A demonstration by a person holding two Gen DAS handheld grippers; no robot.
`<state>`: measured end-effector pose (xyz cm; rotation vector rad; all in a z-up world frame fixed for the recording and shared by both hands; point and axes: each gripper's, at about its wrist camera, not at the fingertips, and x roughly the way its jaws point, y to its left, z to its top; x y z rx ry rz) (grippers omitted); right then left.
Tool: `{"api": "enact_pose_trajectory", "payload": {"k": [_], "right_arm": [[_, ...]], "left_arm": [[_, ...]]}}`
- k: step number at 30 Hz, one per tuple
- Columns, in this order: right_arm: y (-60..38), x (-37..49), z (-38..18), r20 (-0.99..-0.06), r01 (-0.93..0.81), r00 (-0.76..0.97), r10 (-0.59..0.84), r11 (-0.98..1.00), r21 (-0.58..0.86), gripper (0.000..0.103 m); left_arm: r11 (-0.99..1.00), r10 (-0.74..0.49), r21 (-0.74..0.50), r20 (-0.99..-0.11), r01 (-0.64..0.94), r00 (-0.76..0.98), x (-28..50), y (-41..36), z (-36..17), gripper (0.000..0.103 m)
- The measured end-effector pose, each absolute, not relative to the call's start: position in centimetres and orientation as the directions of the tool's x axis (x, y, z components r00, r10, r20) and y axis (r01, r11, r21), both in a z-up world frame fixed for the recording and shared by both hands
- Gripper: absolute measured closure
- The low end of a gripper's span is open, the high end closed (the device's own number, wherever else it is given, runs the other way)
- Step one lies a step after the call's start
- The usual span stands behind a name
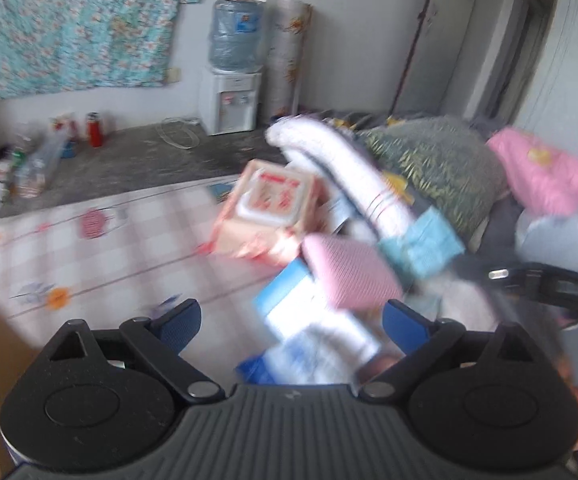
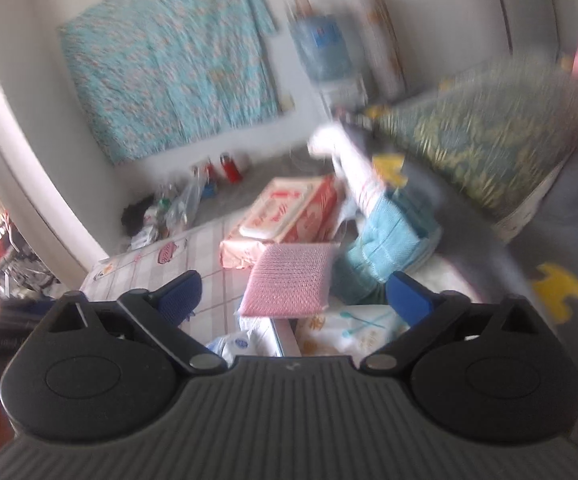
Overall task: Organize soft objects
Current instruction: 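Reach the left gripper to the pink mesh pad and close on it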
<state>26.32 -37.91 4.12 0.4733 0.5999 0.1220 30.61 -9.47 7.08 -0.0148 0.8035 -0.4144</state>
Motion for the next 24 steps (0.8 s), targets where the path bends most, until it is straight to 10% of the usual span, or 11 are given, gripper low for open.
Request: {"api": "enact_pose_trajectory", "payload": {"k": [5,9,14,24], "right_arm": [[-39.3,33.8,0.2,-0.585,0.099,0.737,0.337,0.803,0.588,0.024],[-39.2,36.9,-2.2,-0.608,0.112,0.705,0.364,0.79,0.602,0.029],[-39.3,38.9,-4.6,-0.618,0.123,0.668,0.415,0.757,0.642,0.052],[-39.2,39.7,-5.9,-0.596,0.128,0.658,0.459,0.712,0.69,0.062]], "left_arm": [[0.898,-0.406,-0.176,-0.685,0.404,0.605,35.2,-11.6,5.4,0.012],[0.88,-0.436,-0.235,-0.745,0.413,0.504,38.2,-13.4,3.3,0.045],[0.867,-0.484,-0.352,-0.76,0.352,0.433,40.7,-14.4,0.8,0.054],[0.865,-0.501,-0.435,-0.774,0.25,0.386,42.2,-15.5,-0.6,0.069]]}}
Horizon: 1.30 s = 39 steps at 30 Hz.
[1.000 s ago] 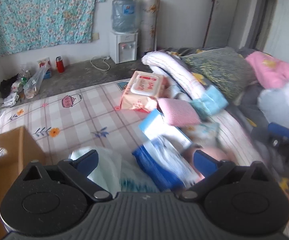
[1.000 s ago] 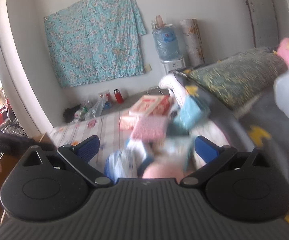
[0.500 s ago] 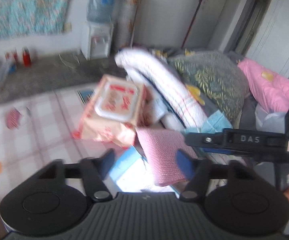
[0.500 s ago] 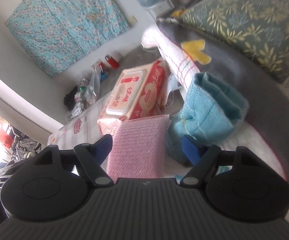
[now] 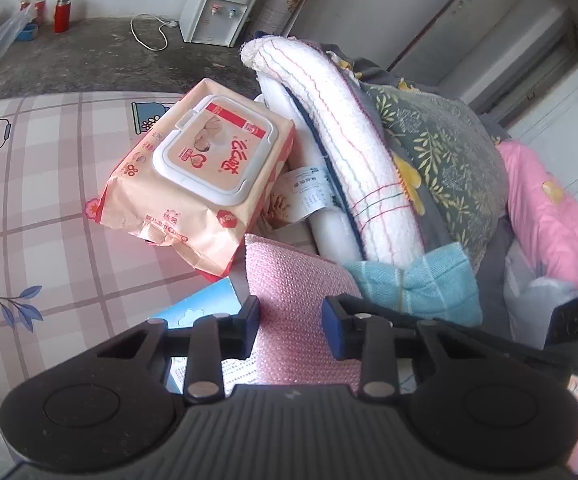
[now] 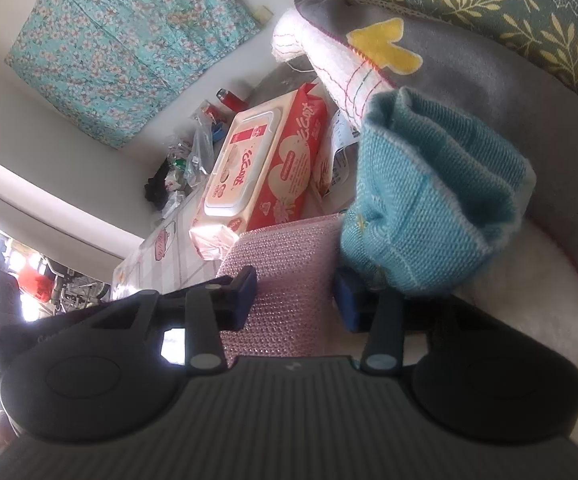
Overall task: Organize soft objects
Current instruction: 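Reach the left gripper to the pink mesh pad and close on it, then carry the pink pad into the cardboard box and open the left gripper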
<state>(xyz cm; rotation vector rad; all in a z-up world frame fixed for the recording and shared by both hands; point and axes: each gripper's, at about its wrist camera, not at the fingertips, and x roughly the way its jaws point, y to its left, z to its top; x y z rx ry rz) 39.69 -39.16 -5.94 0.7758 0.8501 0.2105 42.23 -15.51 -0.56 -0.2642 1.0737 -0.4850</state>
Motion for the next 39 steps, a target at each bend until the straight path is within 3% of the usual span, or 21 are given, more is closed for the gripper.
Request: {"api": "enact_pose_trajectory", "payload": {"k": [9,21,31,39], "right_arm": [[-38.6,36.4,-1.9,-0.547,0.086,0.702,0.457,0.708,0.701,0.062],[-30.9,27.7,8.9,-0.431,-0.122,0.736,0.522,0.729,0.673,0.06],[-16.0,23.3,14.7,-0.407,-0.337,0.618,0.673,0.694,0.636,0.059],[-3.6,22.8,14.0,-0.475,-0.415,0.458,0.752,0.653,0.634,0.059]], "left_arm": [[0.842,-0.54,-0.455,-0.721,0.291,0.435,38.1,-13.5,4.4,0.07],[0.859,-0.509,-0.415,-0.627,0.301,0.59,27.5,-4.2,14.0,0.068],[0.907,-0.348,-0.406,-0.568,0.114,0.746,19.7,8.8,16.3,0.067],[0.895,-0.232,-0.438,-0.62,-0.085,0.75,19.4,17.1,12.7,0.067]]}}
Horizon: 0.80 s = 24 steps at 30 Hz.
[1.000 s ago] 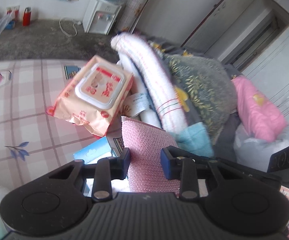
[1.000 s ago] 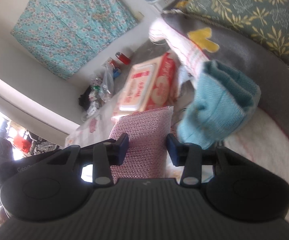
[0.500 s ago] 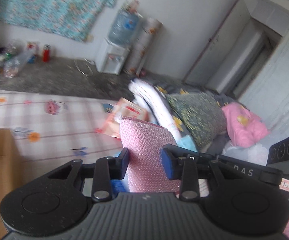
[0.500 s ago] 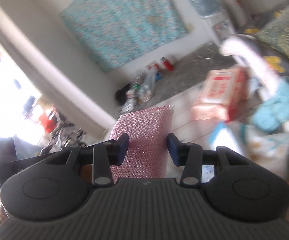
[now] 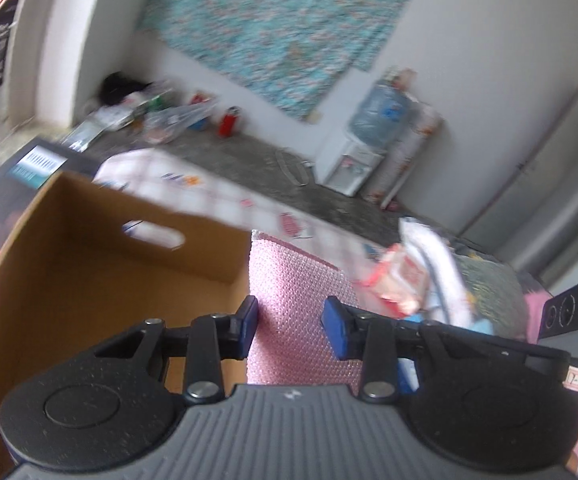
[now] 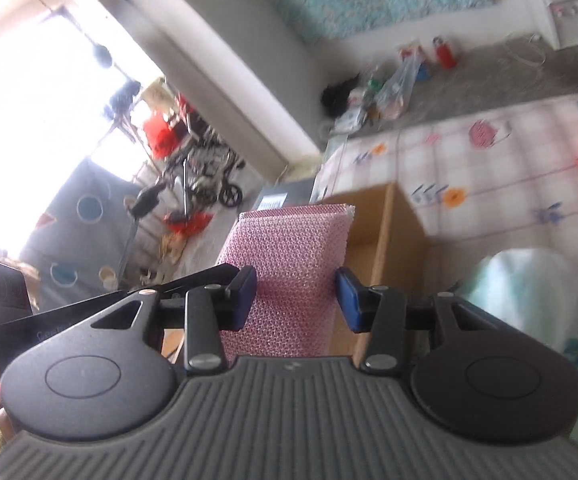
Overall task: Organize soft objects
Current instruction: 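Carry the pink pad into the cardboard box and open the left gripper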
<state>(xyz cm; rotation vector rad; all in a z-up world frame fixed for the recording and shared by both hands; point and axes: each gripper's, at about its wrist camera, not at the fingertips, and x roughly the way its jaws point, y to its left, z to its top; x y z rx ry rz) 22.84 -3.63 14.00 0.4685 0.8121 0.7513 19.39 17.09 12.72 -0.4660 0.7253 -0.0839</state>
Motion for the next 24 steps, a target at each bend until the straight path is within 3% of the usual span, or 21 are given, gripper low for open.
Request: {"api": "enact_pose_trajectory", "payload": {"k": [15,17,24], "right_arm": [[5.4,30.6,8.0,-0.635,-0.373,0.405,0.658,0.753,0.542,0.058],[5.4,31.6,7.4,-0.622,-0.363,0.385,0.682,0.732,0.577,0.053],[3.1,31.6,8.1,-0.542,-0.373,0.379,0.75,0.66,0.652,0.052]], "left_arm": [[0.816,-0.262,-0.527,-0.702,-0.236,0.662,25.4,25.4,3.6,0.068],[0.818,-0.272,-0.523,-0.72,-0.241,0.638,26.3,25.6,2.2,0.065],[0.832,-0.25,-0.478,-0.775,-0.28,0.58,27.7,26.4,-0.6,0.062]]}}
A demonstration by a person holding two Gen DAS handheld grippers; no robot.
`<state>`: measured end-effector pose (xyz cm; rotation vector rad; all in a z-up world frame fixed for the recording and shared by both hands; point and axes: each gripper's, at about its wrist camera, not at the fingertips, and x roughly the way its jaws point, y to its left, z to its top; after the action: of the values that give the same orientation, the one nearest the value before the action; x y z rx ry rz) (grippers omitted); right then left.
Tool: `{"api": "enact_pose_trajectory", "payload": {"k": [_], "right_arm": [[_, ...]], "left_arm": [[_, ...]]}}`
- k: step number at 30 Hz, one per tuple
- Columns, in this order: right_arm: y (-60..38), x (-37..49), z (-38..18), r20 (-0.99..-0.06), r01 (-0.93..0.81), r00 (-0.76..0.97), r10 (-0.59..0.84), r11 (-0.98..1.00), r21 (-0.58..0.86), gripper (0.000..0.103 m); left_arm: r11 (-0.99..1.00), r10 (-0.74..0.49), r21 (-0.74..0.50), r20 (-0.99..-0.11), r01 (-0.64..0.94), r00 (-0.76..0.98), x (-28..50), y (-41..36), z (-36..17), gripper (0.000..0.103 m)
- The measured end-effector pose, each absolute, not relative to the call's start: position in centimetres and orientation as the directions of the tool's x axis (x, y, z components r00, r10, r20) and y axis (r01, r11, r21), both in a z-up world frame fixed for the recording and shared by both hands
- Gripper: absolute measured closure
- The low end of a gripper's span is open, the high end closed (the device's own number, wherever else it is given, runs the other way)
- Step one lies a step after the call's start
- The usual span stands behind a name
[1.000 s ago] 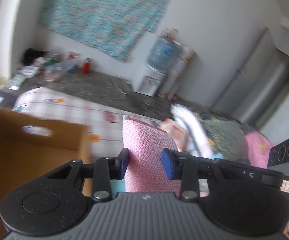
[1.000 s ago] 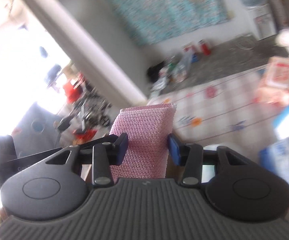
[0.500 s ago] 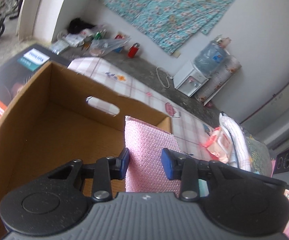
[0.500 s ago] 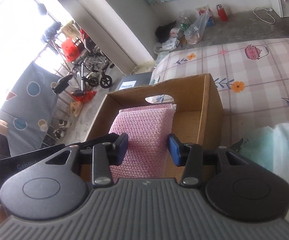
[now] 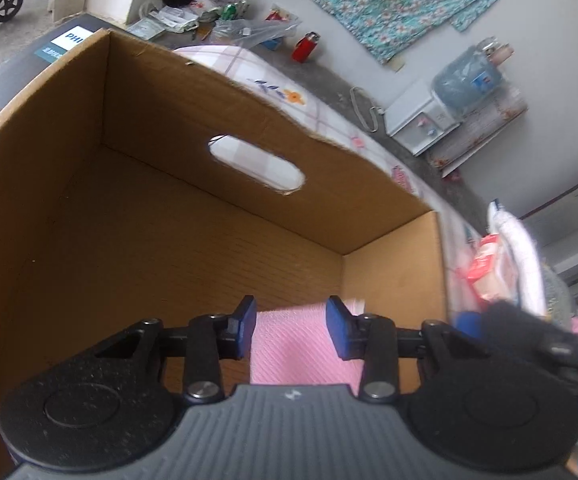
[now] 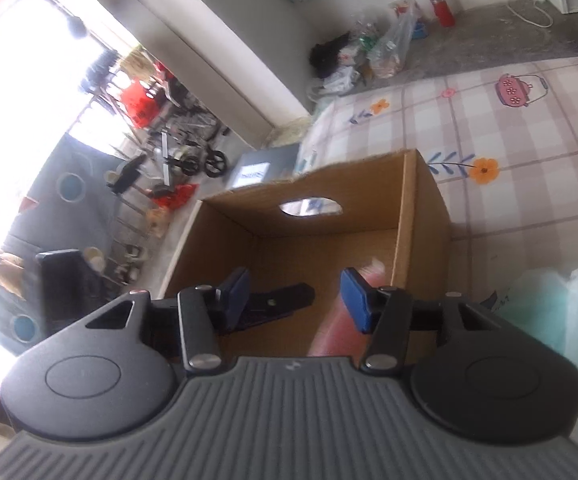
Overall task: Organize soft objects
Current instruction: 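Carry the pink pad into the cardboard box and open the left gripper, then withdraw the left gripper from the box back toward the bed items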
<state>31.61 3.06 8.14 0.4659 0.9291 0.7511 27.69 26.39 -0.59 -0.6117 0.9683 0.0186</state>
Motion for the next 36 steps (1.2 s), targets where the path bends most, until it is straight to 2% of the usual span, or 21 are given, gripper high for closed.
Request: {"api": "enact_pose_trajectory", "payload": {"k": [6,12,15,18,36], "right_arm": [[0.2,30.3,9.2,-0.492,-0.396,0.39,0.778,0.625,0.673,0.052],[-2.5,29.0,8.5,-0.495,-0.398,0.395,0.773,0.63,0.667,0.051],[-3.6,28.8,7.9,-0.495,-0.386,0.391,0.776,0.627,0.677,0.051],[-4.2,28.7,7.4,-0.491,-0.378,0.391,0.779,0.622,0.686,0.05],[-6.6,28.1,5.9,-0.504,-0.325,0.411,0.76,0.639,0.698,0.05]], "left_arm": [[0.87,-0.242,-0.413,-0.834,-0.27,0.496,27.9,25.6,-1.4,0.056],[0.93,-0.245,-0.332,-0.879,-0.158,0.41,26.2,23.5,-0.9,0.052],[0.944,-0.24,-0.303,-0.9,-0.128,0.364,25.5,22.8,-1.3,0.056],[0.944,-0.237,-0.3,-0.907,-0.14,0.347,25.6,22.0,-2.2,0.072],[0.952,-0.099,-0.226,-0.864,-0.204,0.493,29.2,21.5,-2.7,0.071]]}}
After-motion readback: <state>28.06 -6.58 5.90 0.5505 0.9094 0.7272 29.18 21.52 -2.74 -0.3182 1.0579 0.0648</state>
